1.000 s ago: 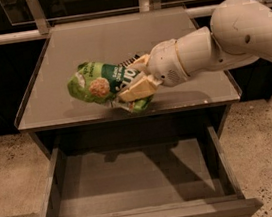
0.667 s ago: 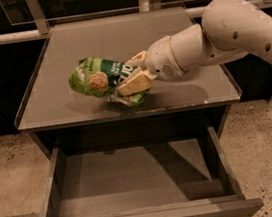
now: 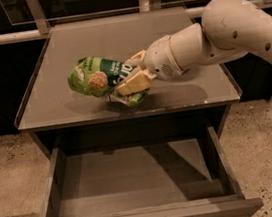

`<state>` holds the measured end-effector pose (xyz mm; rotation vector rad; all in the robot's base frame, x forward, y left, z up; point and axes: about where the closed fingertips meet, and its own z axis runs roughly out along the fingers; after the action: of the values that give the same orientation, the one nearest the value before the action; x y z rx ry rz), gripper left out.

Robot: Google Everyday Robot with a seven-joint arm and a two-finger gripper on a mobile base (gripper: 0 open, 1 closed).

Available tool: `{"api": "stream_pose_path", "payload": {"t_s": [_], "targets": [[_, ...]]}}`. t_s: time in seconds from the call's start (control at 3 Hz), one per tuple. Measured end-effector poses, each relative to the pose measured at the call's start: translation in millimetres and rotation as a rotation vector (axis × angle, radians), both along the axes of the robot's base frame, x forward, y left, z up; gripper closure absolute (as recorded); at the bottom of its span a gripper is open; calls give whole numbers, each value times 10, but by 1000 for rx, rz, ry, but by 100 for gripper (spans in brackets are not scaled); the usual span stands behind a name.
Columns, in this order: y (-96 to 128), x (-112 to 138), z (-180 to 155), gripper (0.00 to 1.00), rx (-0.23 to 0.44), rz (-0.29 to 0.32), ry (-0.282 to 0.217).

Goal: Pick green rice chip bag from top drawer and place on counter

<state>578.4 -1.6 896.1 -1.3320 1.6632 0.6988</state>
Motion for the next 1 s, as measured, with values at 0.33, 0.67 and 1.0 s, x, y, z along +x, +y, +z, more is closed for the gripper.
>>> {"api": "stream_pose_path", "payload": {"t_s": [0.33,0.67,1.0], "targets": [[0,0,0,34,0,0,0],[1,0,0,11,0,0,0],[1,0,0,0,0,0,0]]}}
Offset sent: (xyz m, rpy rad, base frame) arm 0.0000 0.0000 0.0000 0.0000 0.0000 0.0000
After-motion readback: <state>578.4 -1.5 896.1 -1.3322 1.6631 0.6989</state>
